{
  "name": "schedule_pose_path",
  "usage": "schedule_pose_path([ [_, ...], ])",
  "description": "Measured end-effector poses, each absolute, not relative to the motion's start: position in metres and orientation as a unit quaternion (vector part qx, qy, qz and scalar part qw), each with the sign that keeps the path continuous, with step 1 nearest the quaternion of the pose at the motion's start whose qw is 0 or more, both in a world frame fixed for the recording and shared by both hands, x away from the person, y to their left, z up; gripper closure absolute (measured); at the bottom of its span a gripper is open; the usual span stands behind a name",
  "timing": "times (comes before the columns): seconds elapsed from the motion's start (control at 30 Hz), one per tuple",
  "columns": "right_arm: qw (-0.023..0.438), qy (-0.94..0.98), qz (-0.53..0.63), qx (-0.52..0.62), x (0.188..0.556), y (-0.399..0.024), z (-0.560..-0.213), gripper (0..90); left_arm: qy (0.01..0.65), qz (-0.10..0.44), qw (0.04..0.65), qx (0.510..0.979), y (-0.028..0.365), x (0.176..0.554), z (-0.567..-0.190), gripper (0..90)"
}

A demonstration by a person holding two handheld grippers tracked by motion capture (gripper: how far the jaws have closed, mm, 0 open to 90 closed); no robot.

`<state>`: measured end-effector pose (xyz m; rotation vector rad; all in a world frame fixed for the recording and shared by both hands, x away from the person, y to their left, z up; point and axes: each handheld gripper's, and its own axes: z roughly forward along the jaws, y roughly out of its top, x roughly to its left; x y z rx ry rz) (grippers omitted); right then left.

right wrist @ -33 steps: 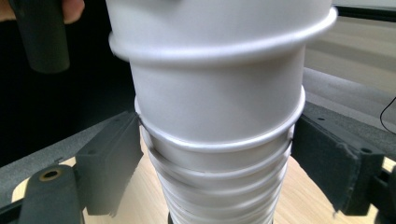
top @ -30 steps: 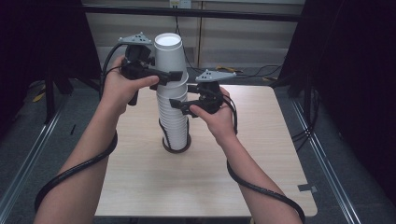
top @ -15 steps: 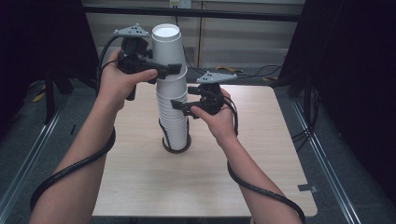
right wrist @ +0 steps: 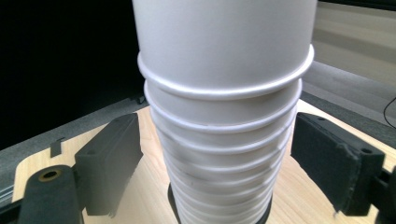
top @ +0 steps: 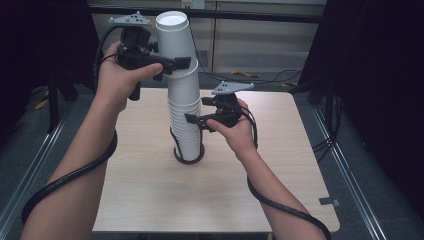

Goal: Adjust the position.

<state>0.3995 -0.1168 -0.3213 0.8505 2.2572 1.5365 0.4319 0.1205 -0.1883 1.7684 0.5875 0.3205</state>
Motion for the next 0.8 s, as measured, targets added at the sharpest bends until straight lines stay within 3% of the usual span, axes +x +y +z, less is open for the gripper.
schedule_pose_path([
  [0.8,0.137,0.781,0.531,0.298,0.398,-0.128,-0.327,15.5,0.261,0.154,0.608,0.734,0.145,0.424,-0.167,17.2],
])
